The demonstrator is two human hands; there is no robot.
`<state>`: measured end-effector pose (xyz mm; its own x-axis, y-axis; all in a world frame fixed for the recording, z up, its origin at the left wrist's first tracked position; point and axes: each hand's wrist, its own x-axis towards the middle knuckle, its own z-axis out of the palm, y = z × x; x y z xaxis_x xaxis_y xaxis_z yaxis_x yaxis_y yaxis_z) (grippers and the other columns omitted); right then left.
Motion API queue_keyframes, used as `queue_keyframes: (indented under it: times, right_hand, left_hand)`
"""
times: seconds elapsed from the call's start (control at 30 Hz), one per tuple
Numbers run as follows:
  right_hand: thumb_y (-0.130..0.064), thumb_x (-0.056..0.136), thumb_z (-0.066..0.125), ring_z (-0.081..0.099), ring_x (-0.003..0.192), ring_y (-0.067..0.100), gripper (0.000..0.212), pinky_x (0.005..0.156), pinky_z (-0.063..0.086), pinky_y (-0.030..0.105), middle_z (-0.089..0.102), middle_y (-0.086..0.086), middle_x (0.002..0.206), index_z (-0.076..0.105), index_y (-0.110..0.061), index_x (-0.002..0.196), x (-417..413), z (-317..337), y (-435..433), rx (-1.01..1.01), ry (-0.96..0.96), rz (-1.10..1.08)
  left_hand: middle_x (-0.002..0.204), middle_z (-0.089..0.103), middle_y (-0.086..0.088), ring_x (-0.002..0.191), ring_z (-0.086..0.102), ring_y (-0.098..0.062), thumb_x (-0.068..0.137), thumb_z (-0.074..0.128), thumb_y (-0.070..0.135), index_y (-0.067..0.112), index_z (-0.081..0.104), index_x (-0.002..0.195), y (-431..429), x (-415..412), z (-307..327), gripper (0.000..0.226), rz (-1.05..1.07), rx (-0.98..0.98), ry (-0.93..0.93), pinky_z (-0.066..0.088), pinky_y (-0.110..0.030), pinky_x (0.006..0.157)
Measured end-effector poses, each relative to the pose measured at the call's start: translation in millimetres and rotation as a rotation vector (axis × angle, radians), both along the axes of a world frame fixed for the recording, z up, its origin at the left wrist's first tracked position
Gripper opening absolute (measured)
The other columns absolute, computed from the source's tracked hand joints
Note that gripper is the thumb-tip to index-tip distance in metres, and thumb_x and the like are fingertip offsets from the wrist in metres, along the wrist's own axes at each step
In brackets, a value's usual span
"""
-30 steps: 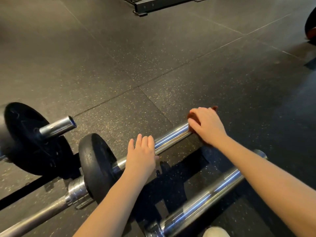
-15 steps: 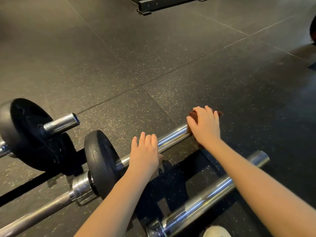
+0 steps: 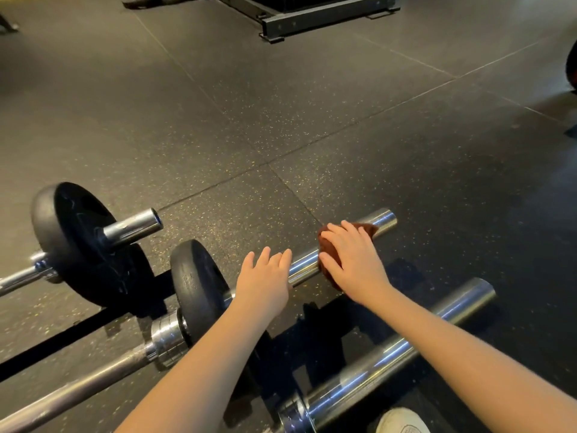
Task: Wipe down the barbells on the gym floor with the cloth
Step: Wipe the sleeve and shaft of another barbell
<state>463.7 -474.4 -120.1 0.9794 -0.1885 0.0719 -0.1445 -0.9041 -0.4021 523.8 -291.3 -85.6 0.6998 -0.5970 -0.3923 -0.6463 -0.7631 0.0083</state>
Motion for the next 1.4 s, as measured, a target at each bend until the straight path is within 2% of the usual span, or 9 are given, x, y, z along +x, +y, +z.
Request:
queue_keyframes:
  times: [0.23,0.4,0.6,0.73,0.87,0.97,1.1,1.27,1.4]
  right_hand:
    - [-0.039,0.098,0.042,0.038,0.135,0.023,0.036,0.117,0.025,0.046,0.055,-0.001,0.130,0.057,-0.018,0.123,19.9,6.4,17.0,0.034,-0.017,-0.267]
    - [-0.052,0.097,0.040,0.026,0.143,0.015,0.050,0.119,0.008,0.037,0.042,-0.007,0.148,0.044,-0.027,0.139,2.2,-0.1,20.3,-0.062,0.075,0.114]
    - [-0.050,0.095,0.041,0.040,0.133,0.021,0.040,0.118,0.017,0.045,0.057,-0.006,0.125,0.057,-0.023,0.121,21.2,-0.1,45.4,0.022,-0.019,-0.199]
    - [-0.052,0.093,0.038,0.039,0.134,0.017,0.049,0.116,0.011,0.034,0.052,-0.006,0.135,0.052,-0.024,0.131,2.0,3.4,51.6,-0.026,-0.002,0.150]
    - [-0.054,0.094,0.039,0.054,0.105,0.015,0.041,0.106,0.029,0.034,0.062,-0.007,0.103,0.060,-0.024,0.111,25.6,8.8,35.8,-0.081,0.051,0.035]
    - [-0.053,0.093,0.034,0.050,0.111,0.019,0.044,0.111,0.027,0.042,0.057,-0.004,0.108,0.057,-0.019,0.110,20.3,0.1,74.5,-0.018,-0.049,-0.202]
    - [-0.059,0.090,0.027,0.042,0.130,0.018,0.060,0.116,0.019,0.039,0.052,-0.004,0.133,0.052,-0.022,0.130,1.6,-1.9,60.1,-0.063,0.011,0.229]
    - [-0.054,0.092,0.032,0.053,0.097,0.016,0.039,0.098,0.034,0.037,0.056,-0.011,0.090,0.059,-0.026,0.092,26.0,6.8,71.7,-0.043,-0.030,-0.092]
    - [-0.055,0.091,0.022,0.036,0.134,0.016,0.059,0.118,0.009,0.038,0.048,-0.005,0.138,0.049,-0.026,0.133,-2.0,-4.2,96.6,-0.039,0.016,0.202]
  left_hand:
    - [0.159,0.021,-0.001,0.148,0.008,-0.026,0.103,0.037,0.022,0.016,0.011,0.153,23.5,-0.2,14.5,0.057,-0.062,0.049,-0.026,0.011,-0.045,0.119]
    - [0.144,0.046,-0.003,0.143,0.024,-0.024,0.102,0.037,0.030,0.016,0.038,0.140,33.8,-7.9,36.5,0.041,-0.109,0.060,-0.098,0.014,-0.043,0.117]
    - [0.128,0.059,0.004,0.136,0.034,-0.018,0.100,0.030,0.034,0.019,0.053,0.126,69.3,-6.9,63.3,0.038,-0.027,-0.219,-0.303,0.010,-0.038,0.117]
    - [0.130,0.058,0.005,0.138,0.034,-0.017,0.091,0.026,0.035,0.021,0.058,0.127,81.8,-14.0,59.5,0.050,0.175,-0.474,-0.303,0.010,-0.036,0.118]
    - [0.145,0.045,0.001,0.143,0.025,-0.017,0.092,0.024,0.032,0.013,0.049,0.138,89.9,-18.3,51.9,0.056,0.442,-0.672,-0.211,0.014,-0.036,0.120]
    - [0.158,0.023,0.002,0.147,0.012,-0.013,0.101,0.029,0.027,0.013,0.028,0.150,94.0,-22.0,47.0,0.051,0.568,-0.746,-0.113,0.010,-0.033,0.121]
    - [0.160,0.017,0.004,0.147,0.009,-0.010,0.093,0.021,0.038,0.016,0.022,0.152,95.7,-27.5,41.1,0.063,0.620,-0.816,-0.107,0.009,-0.033,0.121]
    - [0.159,0.022,0.002,0.146,0.013,-0.011,0.090,0.020,0.038,0.014,0.026,0.151,90.8,-27.9,39.3,0.066,0.702,-0.895,-0.109,0.011,-0.031,0.120]
    - [0.158,0.023,0.001,0.146,0.015,-0.011,0.098,0.027,0.028,0.012,0.028,0.150,88.3,-27.7,37.3,0.054,0.701,-0.908,-0.117,0.012,-0.030,0.120]
